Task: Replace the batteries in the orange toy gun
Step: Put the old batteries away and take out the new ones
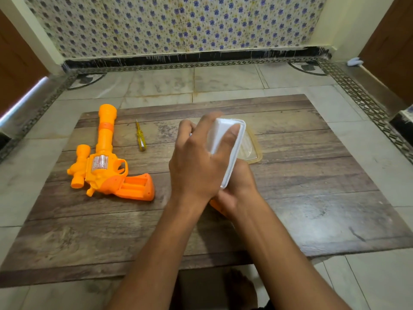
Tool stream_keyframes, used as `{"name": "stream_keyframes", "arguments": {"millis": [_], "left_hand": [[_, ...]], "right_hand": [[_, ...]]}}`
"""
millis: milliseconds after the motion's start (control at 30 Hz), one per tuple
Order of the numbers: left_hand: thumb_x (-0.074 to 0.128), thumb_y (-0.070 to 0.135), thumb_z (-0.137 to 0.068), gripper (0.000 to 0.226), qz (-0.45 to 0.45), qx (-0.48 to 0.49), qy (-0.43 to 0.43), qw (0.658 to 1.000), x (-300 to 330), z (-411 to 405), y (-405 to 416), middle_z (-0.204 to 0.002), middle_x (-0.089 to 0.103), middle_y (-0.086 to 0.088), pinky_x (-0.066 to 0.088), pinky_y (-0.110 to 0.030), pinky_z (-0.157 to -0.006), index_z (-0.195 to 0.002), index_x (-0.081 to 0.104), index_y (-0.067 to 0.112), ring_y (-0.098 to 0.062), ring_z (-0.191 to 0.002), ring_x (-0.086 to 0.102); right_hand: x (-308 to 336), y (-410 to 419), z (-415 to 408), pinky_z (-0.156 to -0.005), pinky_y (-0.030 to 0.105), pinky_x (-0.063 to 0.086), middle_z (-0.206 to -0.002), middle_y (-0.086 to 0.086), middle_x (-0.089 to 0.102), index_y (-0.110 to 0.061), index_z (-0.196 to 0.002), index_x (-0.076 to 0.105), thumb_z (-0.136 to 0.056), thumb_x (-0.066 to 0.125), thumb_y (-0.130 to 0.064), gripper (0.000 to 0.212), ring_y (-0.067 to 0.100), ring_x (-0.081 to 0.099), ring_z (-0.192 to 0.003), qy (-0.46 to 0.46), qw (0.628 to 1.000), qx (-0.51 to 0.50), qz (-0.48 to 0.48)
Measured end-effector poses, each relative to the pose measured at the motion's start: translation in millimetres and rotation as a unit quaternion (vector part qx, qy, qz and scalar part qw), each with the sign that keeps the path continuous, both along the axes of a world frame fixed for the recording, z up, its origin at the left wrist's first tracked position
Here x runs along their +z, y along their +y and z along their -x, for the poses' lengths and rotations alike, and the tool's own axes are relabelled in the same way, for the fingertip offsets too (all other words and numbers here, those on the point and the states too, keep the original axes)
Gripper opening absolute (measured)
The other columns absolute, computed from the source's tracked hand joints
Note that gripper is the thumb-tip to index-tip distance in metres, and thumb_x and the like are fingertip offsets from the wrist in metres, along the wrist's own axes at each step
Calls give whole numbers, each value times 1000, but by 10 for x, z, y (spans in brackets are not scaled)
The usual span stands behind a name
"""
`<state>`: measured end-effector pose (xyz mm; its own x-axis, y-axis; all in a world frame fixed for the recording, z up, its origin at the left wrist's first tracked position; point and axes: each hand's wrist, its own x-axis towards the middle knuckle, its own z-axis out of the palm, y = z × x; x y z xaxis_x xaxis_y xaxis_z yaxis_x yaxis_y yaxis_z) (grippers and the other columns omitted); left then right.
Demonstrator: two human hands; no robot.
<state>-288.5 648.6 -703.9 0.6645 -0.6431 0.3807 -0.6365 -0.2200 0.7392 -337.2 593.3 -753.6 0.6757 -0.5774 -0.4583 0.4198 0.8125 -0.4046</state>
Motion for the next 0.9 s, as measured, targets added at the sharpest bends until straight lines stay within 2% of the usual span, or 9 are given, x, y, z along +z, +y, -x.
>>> {"name": "stream_keyframes", "arguments": {"millis": [133, 233, 367, 500, 600, 667, 733, 833, 900], "left_hand": [[50, 59, -99, 36, 107, -4, 85, 991, -55, -84, -42, -100, 65, 1, 49, -23, -71, -116, 66, 32, -11, -88, 62], [50, 48, -104, 29, 166, 7, 123, 978, -58, -81, -62, -90, 64, 7, 45, -24, -69, -111, 67, 25, -12, -83, 60], [47, 39, -107, 25, 220, 12, 141, 965, -32, -20, -89, -87, 60, 12, 42, -23, -71, -109, 65, 22, -5, -81, 55], [40, 38, -107, 26, 264, 25, 178, 948, -14, 41, -135, -90, 58, 14, 44, -26, -78, -109, 59, 20, -4, -84, 54], [33, 37, -111, 25, 289, 38, 259, 921, 34, 140, -175, -84, 62, 29, 42, -14, -77, -98, 54, 33, 12, -80, 54], [31, 37, -113, 24, 297, 28, 335, 894, 34, 205, -204, -82, 62, 41, 45, -6, -74, -98, 50, 39, 21, -80, 57], [38, 49, -108, 21, 290, -15, 407, 866, -59, 246, -241, -102, 65, 24, 57, -20, -73, -114, 51, 33, 7, -92, 64], [65, 56, -92, 60, 225, -79, 446, 863, -171, 340, -273, -129, 56, -2, 63, -49, -82, -141, 40, 30, -18, -118, 65], [76, 47, -84, 77, 184, -125, 444, 868, -224, 448, -294, -135, 54, -2, 62, -52, -85, -149, 36, 36, -13, -118, 67]], "right_hand": [[95, -29, 134, -81, 43, 60, -91, 17, 73, 6, -106, 72, -101, 54, -17, 30, 30, 72, -84, 80, 996, -38, -1], [128, -62, 204, -75, 44, 58, -69, 18, 69, 3, -69, 69, -105, 50, -23, 48, 28, 69, -63, 84, 994, -56, -30], [148, -98, 249, -70, 45, 64, -102, 28, 64, 8, -96, 63, -105, 50, -24, 36, 39, 64, -98, 65, 992, -71, -80], [143, -166, 331, -90, 49, 60, -69, 17, 61, 3, -80, 56, -107, 48, -20, 37, 33, 61, -79, 49, 985, -123, -113], [133, -254, 423, -54, 32, 62, -75, 15, 53, 0, -88, 53, -107, 48, -20, 28, 26, 57, -67, 38, 979, -152, -127], [122, -340, 534, -37, 17, 43, -71, 12, 50, -4, -80, 50, -108, 43, -22, 34, 19, 52, -50, 48, 982, -157, -98], [140, -446, 694, -32, 15, 28, -63, 9, 49, -7, -77, 49, -109, 43, -27, 38, 13, 45, -39, 82, 981, -175, -32], [161, -593, 954, -33, 15, 23, -58, 6, 50, -7, -80, 52, -109, 48, -31, 38, 11, 41, -39, 152, 958, -235, 66], [166, -668, 1111, -35, 16, 23, -59, 7, 52, -6, -82, 54, -108, 51, -31, 36, 11, 41, -40, 194, 937, -271, 105]]}}
